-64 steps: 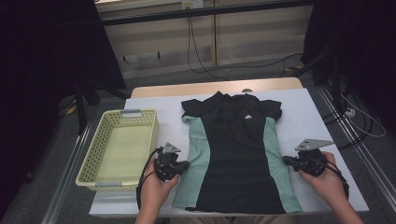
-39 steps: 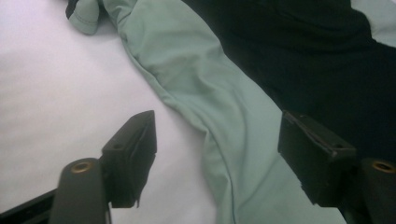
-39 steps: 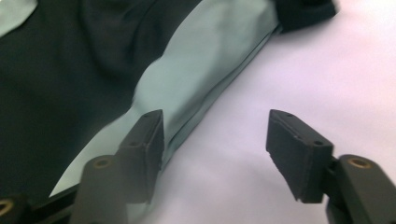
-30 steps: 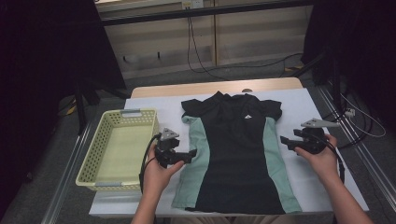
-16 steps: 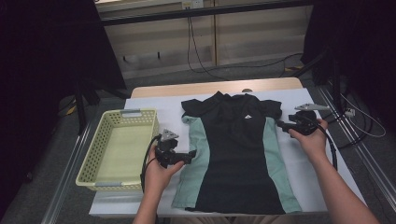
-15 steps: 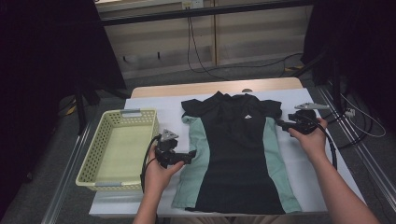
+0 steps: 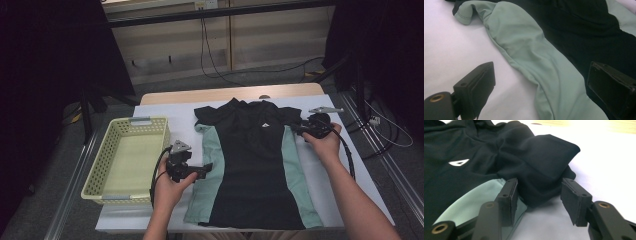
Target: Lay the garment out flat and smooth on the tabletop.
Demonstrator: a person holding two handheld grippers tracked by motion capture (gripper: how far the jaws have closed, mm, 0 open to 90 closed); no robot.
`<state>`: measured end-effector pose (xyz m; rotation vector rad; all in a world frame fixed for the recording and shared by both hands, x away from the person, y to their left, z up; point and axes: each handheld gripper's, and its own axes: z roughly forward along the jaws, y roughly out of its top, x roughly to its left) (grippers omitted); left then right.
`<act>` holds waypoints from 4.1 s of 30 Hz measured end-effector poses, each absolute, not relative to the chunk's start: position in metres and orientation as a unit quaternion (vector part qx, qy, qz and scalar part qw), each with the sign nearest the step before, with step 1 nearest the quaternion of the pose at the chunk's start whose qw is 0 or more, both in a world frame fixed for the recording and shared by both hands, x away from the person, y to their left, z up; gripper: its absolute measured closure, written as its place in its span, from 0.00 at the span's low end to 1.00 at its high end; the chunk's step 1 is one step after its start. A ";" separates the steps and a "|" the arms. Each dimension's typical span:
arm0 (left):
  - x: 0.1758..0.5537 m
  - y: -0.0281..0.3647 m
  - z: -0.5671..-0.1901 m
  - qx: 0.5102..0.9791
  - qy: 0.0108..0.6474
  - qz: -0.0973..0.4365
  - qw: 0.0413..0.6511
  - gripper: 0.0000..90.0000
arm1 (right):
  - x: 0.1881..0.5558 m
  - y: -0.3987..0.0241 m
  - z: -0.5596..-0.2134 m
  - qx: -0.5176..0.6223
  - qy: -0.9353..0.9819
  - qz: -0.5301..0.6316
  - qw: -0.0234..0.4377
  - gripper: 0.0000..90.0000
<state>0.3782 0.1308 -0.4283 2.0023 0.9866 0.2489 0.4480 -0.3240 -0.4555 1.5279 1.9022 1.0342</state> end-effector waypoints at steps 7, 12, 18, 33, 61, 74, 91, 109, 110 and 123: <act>0.377 0.130 -0.430 0.803 0.395 0.091 0.437 0.10 | 0.459 -0.322 -0.459 0.571 0.694 0.380 0.219 0.87; 0.377 0.132 -0.426 0.796 0.398 0.099 0.445 0.11 | 0.461 -0.325 -0.449 0.565 0.696 0.389 0.210 0.97; 0.376 0.132 -0.423 0.794 0.395 0.101 0.450 0.12 | 0.451 -0.336 -0.427 0.559 0.689 0.398 0.231 0.97; 0.375 0.134 -0.422 0.796 0.394 0.104 0.447 0.12 | 0.441 -0.342 -0.427 0.577 0.680 0.360 0.273 0.69; 0.373 0.134 -0.418 0.798 0.387 0.110 0.448 0.13 | 0.433 -0.306 -0.415 0.532 0.703 0.414 0.228 0.94; 0.375 0.126 -0.418 0.806 0.376 0.106 0.445 0.13 | 0.427 -0.235 -0.436 0.461 0.759 0.401 0.225 0.87; 0.372 0.131 -0.413 0.803 0.377 0.112 0.448 0.13 | 0.425 -0.292 -0.413 0.500 0.747 0.331 0.287 0.99; 0.376 0.134 -0.415 0.802 0.382 0.113 0.444 0.13 | 0.441 -0.316 -0.433 0.524 0.747 0.313 0.263 0.69; 0.376 0.134 -0.415 0.803 0.382 0.114 0.443 0.14 | 0.441 -0.315 -0.437 0.523 0.751 0.308 0.260 0.70; 0.379 0.128 -0.417 0.805 0.380 0.108 0.443 0.14 | 0.453 -0.330 -0.437 0.531 0.749 0.310 0.248 1.00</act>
